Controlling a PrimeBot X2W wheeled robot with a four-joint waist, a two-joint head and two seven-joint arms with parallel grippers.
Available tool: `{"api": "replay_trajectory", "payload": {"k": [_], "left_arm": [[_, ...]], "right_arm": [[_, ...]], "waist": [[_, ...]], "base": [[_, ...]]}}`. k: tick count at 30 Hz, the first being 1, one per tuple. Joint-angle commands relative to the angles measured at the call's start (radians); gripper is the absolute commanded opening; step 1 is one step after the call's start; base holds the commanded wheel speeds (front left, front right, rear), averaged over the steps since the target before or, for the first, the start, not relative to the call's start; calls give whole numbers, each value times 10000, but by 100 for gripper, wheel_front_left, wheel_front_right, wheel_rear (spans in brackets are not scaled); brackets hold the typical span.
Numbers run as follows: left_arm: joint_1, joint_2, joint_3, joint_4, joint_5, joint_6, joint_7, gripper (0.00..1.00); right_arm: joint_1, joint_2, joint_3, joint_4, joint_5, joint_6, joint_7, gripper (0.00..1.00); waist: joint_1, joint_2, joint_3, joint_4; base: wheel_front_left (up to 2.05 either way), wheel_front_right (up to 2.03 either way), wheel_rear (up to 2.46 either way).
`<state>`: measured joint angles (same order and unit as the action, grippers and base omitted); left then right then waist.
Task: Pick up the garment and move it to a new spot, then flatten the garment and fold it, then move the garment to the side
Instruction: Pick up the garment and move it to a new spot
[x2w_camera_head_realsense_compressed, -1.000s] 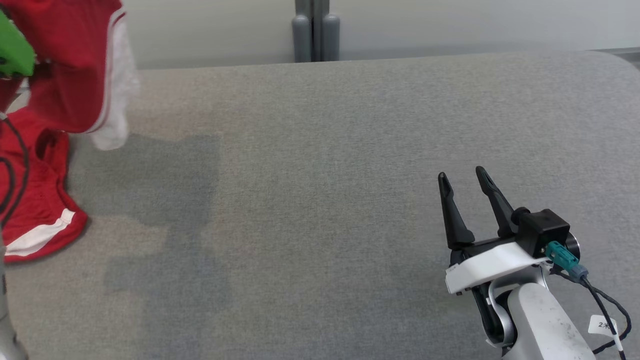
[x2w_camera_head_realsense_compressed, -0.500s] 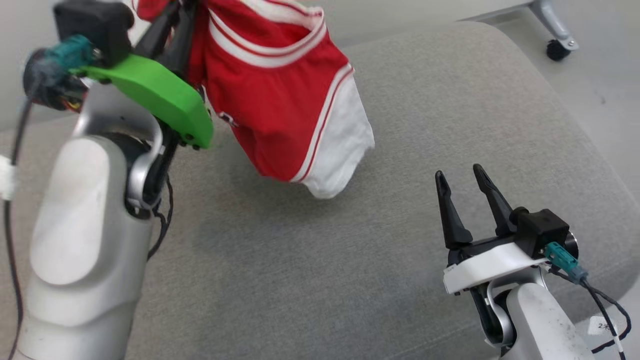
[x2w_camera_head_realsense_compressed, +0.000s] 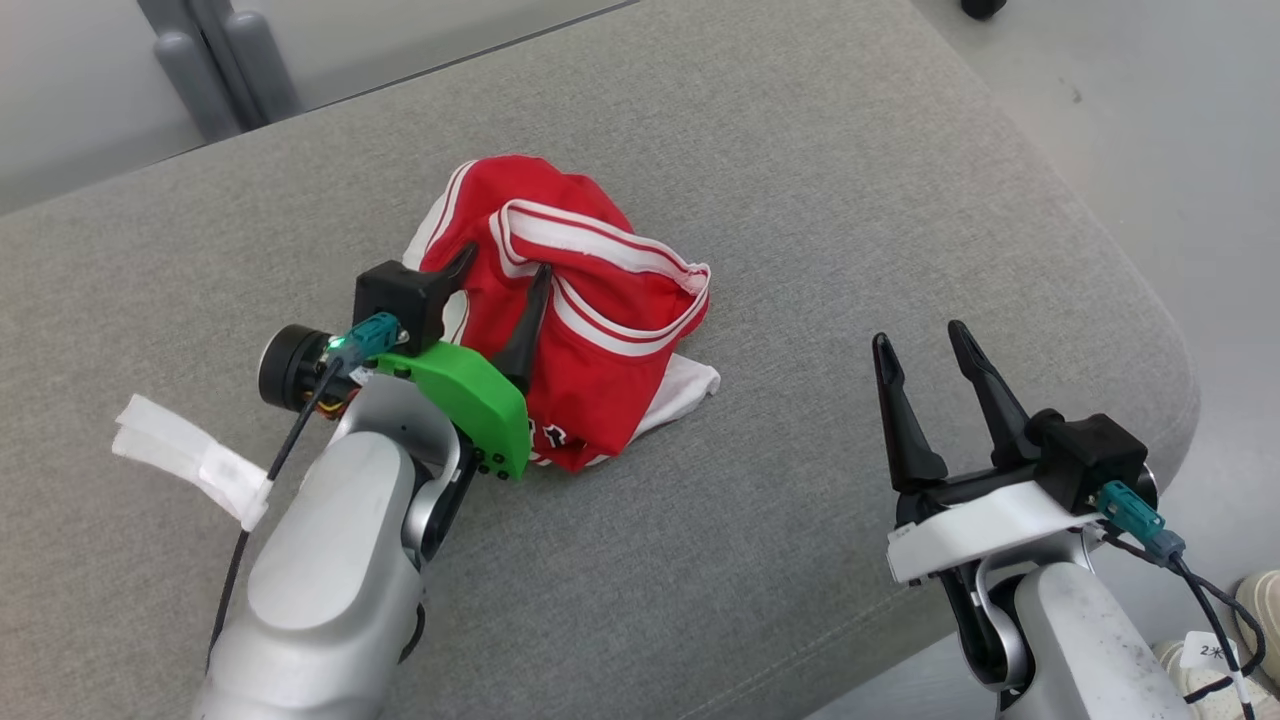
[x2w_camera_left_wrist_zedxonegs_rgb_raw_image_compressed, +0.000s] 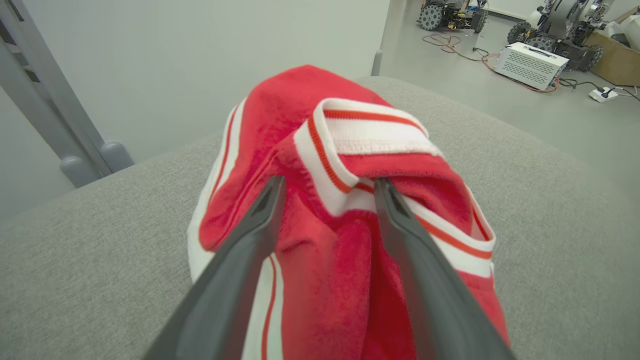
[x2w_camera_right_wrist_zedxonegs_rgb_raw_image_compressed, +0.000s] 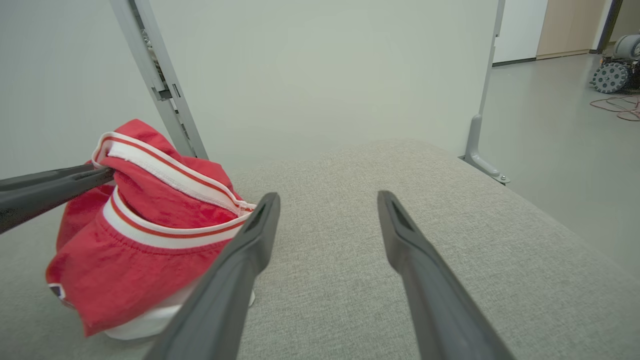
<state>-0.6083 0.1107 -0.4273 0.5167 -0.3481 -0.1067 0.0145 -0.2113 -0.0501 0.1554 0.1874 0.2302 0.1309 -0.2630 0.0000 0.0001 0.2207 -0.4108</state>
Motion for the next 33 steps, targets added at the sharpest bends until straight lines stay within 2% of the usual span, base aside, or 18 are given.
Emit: {"api": "replay_trajectory", "payload": {"k": [1,5,9,14,21,33], "left_arm": [[145,-95,67,8,-54,-57,-601,100],[432,-181,204,-65,-201,11,-1937,100],[915,-18,706,-449,-415,219,-2574,100],[1815,211,1543,-1362,-530,615,-2800,100],[3494,303,2672,-2668,-167,830,-2800,100],[6056,-198,3931,-3821,528,367,-2802,100]], "right_arm": [[-8,-3,-7,-46,-39,-3,-28,100],[62,-13,-188,-67,-185,-3,-28,100],[193,-10,-297,-13,-314,-3,-28,100],[282,-18,-574,-12,-423,-3,-28,100],[543,-15,-763,115,-625,-3,-27,100],[1104,-15,-1056,78,-738,-3,187,100]], "waist": [[0,-1,-17,310],[0,-1,-321,968],[0,-1,-666,1669],[0,-1,-1005,2488],[0,-1,-1485,3206],[0,-1,-1956,3571]], "base": [[0,0,0],[0,0,0],[0,0,0],[0,0,0],[0,0,0],[0,0,0]]}}
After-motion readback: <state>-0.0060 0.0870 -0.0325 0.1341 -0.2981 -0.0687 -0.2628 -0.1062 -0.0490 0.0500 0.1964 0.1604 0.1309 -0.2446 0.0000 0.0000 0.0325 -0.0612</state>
